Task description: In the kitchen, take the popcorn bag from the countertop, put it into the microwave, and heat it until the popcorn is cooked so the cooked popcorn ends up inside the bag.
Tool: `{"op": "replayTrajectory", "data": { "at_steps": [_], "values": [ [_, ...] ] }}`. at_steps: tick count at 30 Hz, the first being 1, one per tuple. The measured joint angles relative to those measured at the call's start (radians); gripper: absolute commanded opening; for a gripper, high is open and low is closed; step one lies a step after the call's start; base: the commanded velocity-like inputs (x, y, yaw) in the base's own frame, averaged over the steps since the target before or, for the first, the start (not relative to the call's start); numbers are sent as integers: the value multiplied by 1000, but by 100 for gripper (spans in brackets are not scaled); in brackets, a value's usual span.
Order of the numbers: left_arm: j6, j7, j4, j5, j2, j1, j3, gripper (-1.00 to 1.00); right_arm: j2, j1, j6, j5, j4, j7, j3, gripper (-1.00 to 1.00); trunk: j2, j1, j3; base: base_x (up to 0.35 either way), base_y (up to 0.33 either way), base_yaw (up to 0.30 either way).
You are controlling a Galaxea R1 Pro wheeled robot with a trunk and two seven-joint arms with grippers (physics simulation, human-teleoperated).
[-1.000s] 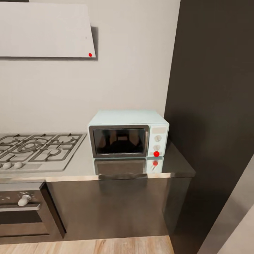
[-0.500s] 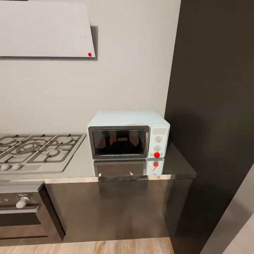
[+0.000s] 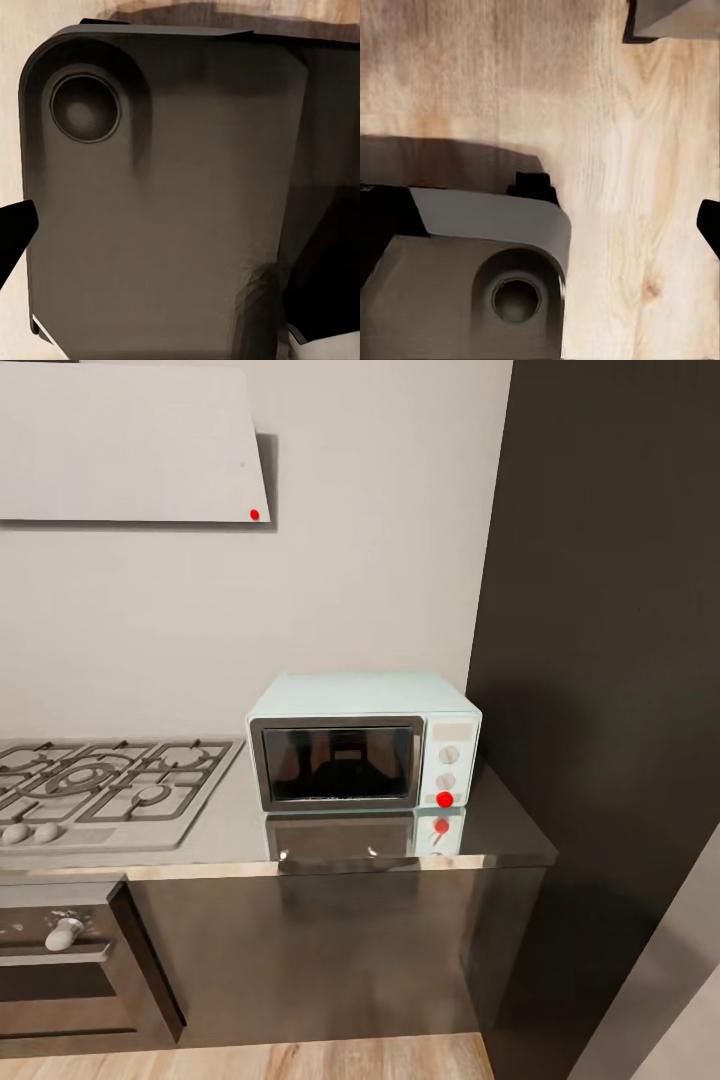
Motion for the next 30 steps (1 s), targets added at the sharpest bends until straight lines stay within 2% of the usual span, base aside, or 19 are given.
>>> {"op": "replayTrajectory", "data": {
  "at_steps": [1, 2, 4, 6, 9, 10, 13, 17, 18, 19, 23, 25, 27, 29, 30],
  "values": [
    [0, 0, 0, 0, 0, 0, 0, 100, 1, 1, 97, 3, -129, 1, 3, 100, 0, 0, 0, 0, 0, 0],
    [0, 0, 0, 0, 0, 0, 0, 100, 1, 1, 185, 4, -301, 2, 4, 100, 0, 0, 0, 0, 0, 0],
    [0, 0, 0, 0, 0, 0, 0, 100, 0, 2, 325, 3, -528, 3, 2, 100, 0, 0, 0, 0, 0, 0],
    [0, 0, 0, 0, 0, 0, -1, 100, -1, 1, 458, 3, -712, 4, 2, 100, 0, 0, 0, 0, 0, 0],
    [0, 0, 0, 0, 0, 0, 0, 100, -3, 2, 587, 4, -899, 4, 4, 100, 0, 0, 0, 0, 0, 0],
    [0, 0, 0, 0, 0, 0, 0, 100, -3, 2, 618, 4, -933, 4, 2, 100, 0, 0, 0, 0, 0, 0],
    [0, 0, 0, 1, 0, 0, 0, 100, -1, -16, 691, 6, -1002, 4, -1, 100, 0, 0, 0, 0, 0, 0],
    [0, 0, 0, 1, 0, 0, 1, 100, 2, -118, 709, 7, -1016, 3, -1, 100, 0, 0, 0, 0, 0, 0],
    [0, 0, 0, 1, 0, 0, 1, 100, 7, -215, 711, 6, -1017, 3, -1, 100, 0, 0, 0, 0, 0, 0],
    [0, 0, 0, 1, 0, 0, 0, 100, 11, -375, 722, 7, -1018, 2, -1, 100, 0, 0, 0, 0, 0, 0],
    [0, 0, 0, 1, 0, 0, 1, 100, 15, -588, 726, 5, -1018, 0, -2, 100, 0, 0, 0, 0, 0, 0],
    [0, 0, 0, 1, 0, 0, 1, 100, 19, -657, 726, 4, -1018, -3, -1, 100, 0, 0, 0, 0, 0, 0],
    [0, 0, 0, 0, 0, 0, 1, 100, 36, -703, 726, 3, -1016, -6, -1, 100, 0, 0, 0, 0, 0, 0],
    [0, 0, 0, 0, 0, 0, 1, 100, 68, -721, 726, 2, -1015, -10, -1, 100, 0, 0, 0, 0, 0, 0],
    [0, 0, 0, 0, 0, 0, 1, 100, 100, -726, 726, -1, -1012, -16, 0, 100, 0, 0, 0, 0, 0, 0]
  ]
}}
